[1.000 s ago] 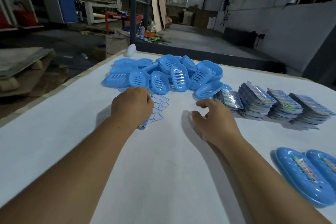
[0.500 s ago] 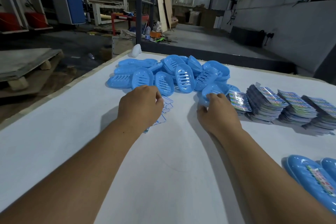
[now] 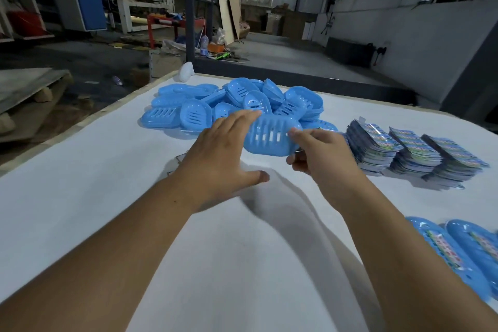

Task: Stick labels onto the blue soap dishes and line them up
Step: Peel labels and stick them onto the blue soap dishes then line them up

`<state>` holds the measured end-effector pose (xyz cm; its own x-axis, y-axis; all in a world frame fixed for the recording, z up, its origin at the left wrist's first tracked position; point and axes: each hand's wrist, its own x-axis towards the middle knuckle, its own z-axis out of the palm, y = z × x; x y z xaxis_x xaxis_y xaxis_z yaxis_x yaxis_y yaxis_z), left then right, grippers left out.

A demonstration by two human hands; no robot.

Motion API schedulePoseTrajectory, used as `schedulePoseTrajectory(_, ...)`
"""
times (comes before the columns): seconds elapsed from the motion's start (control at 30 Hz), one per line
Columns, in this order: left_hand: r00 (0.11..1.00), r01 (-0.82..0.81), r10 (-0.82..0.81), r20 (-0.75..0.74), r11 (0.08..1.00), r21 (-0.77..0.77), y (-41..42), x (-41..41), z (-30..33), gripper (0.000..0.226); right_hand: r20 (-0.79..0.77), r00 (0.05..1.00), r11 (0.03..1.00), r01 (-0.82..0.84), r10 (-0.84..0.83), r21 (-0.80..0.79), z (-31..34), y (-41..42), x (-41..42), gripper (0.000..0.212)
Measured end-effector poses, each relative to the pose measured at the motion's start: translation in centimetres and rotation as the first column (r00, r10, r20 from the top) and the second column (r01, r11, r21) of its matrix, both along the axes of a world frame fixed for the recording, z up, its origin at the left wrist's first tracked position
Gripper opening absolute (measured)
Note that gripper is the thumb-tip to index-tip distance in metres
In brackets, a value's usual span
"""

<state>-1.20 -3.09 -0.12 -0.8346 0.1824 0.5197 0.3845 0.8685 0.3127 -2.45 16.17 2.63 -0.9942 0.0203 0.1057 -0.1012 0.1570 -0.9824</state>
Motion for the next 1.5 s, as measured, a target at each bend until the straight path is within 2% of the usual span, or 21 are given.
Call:
schedulePoseTrajectory(0.07,0.999,0.034,-0.034,0.016,0.999,0.022,0.0,0.1,0.0,0.107,0.125,0.99,0.985,-0.044,0.066,-0.168,0.3,0.2,0.0,0.018)
schedulePoseTrajectory(0.13,0.997,0.065,-0.068,0.035,0.995,0.07,0.1,0.2,0.1,0.1,0.241,0.963,0.966,-0.053,0.116,-0.254,0.2,0.4,-0.1,0.012)
schedulePoseTrajectory(0.2,0.993,0.084,-0.091,0.078,0.992,0.096,0.2,0.2,0.0,0.093,0.317,0.939,0.97,-0.055,0.131,-0.236,0.0,0.6,-0.2,0.012)
schedulePoseTrajectory(0.23,0.989,0.088,-0.099,0.109,0.991,0.098,0.3,0.3,0.0,0.091,0.332,0.937,0.986,-0.055,0.106,-0.158,-0.1,0.8,-0.3,0.016)
schedulePoseTrajectory(0.33,0.969,0.107,-0.128,0.213,0.989,0.106,0.4,0.3,-0.1,0.09,0.243,0.969,0.974,-0.02,-0.036,0.224,-0.3,1.0,-0.2,0.042)
schedulePoseTrajectory(0.4,0.946,0.137,-0.167,0.277,0.983,0.124,0.4,0.4,-0.1,0.087,0.126,0.986,0.942,0.06,-0.107,0.331,-0.5,1.1,-0.3,0.06)
schedulePoseTrajectory(0.57,0.889,0.185,-0.221,0.402,0.975,0.126,0.5,0.6,-0.2,0.075,-0.018,0.991,0.918,0.131,-0.134,0.374,-0.1,1.0,-0.2,0.068)
schedulePoseTrajectory(0.97,0.848,0.16,-0.202,0.489,0.979,0.126,0.6,1.6,0.3,0.062,-0.067,0.982,0.91,0.189,-0.176,0.37,-0.1,1.1,-0.3,0.064)
schedulePoseTrajectory(1.03,0.897,0.075,-0.119,0.425,0.99,0.118,0.5,2.0,0.6,0.058,-0.08,0.982,0.915,0.187,-0.169,0.358,-0.2,1.1,-0.5,0.063)
schedulePoseTrajectory(1.1,0.958,-0.108,0.122,0.259,0.992,-0.068,-0.1,1.8,1.2,0.051,-0.086,0.983,0.919,0.182,-0.162,0.349,-0.4,1.1,-0.7,0.062)
schedulePoseTrajectory(1.17,0.924,-0.318,0.361,0.128,0.909,-0.268,-1.0,1.3,1.9,0.047,-0.071,0.984,0.922,0.178,-0.164,0.344,-0.5,1.2,-1.0,0.058)
schedulePoseTrajectory(1.23,0.85,-0.412,0.495,0.178,0.837,-0.36,-1.9,0.9,2.3,0.05,-0.059,0.985,0.918,0.172,-0.162,0.358,-0.5,1.1,-1.0,0.041)
schedulePoseTrajectory(1.3,0.808,-0.433,0.53,0.257,0.83,-0.351,-2.1,1.0,2.3,0.05,-0.062,0.987,0.917,0.162,-0.15,0.364,-0.6,0.9,-1.0,0.026)
schedulePoseTrajectory(1.5,0.777,-0.441,0.532,0.337,0.842,-0.312,-2.1,1.8,2.5,0.042,-0.074,0.987,0.905,0.163,-0.146,0.393,-0.8,0.5,-0.9,0.021)
